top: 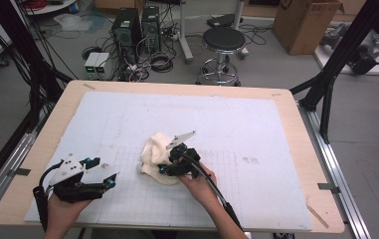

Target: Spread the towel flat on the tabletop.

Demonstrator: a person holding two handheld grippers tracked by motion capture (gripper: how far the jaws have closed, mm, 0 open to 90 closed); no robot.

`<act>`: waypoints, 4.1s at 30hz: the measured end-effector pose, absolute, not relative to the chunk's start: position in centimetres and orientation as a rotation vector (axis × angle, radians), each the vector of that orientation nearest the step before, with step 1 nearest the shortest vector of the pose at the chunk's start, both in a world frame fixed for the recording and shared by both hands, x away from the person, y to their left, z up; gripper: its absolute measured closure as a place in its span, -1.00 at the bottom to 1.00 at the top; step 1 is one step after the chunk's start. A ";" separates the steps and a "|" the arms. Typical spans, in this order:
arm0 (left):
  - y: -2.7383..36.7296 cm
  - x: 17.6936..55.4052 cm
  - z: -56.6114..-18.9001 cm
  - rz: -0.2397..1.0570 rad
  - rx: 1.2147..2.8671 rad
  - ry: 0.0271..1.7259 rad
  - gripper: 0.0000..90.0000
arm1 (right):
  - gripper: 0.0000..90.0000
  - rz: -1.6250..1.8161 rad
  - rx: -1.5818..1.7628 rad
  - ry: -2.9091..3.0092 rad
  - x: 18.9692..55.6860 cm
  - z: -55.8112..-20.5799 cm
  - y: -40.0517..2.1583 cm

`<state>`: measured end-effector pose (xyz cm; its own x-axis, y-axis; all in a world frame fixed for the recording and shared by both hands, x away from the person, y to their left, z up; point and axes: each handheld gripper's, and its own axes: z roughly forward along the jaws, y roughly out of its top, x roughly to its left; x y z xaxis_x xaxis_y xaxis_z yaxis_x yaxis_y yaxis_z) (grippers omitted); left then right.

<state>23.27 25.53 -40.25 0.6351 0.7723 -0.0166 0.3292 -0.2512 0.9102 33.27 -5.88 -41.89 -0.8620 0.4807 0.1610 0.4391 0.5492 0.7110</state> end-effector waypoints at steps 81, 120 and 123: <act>18.1 28.0 -42.7 0.322 2.133 0.745 0.87 | 0.95 1.229 0.908 2.598 33.0 -42.4 -16.3; 21.4 18.7 -41.6 0.385 2.096 0.668 0.86 | 0.93 1.169 0.748 2.707 20.8 -42.6 -17.7; 21.5 18.7 -41.4 0.364 2.076 0.660 0.73 | 0.74 1.198 0.737 2.687 20.6 -42.4 -17.8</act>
<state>18.70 21.55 -41.43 0.8142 0.5806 0.0068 0.3159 -0.4527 0.8339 20.64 -17.76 -42.40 -0.8764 0.4722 0.0948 0.3862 0.5713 0.7242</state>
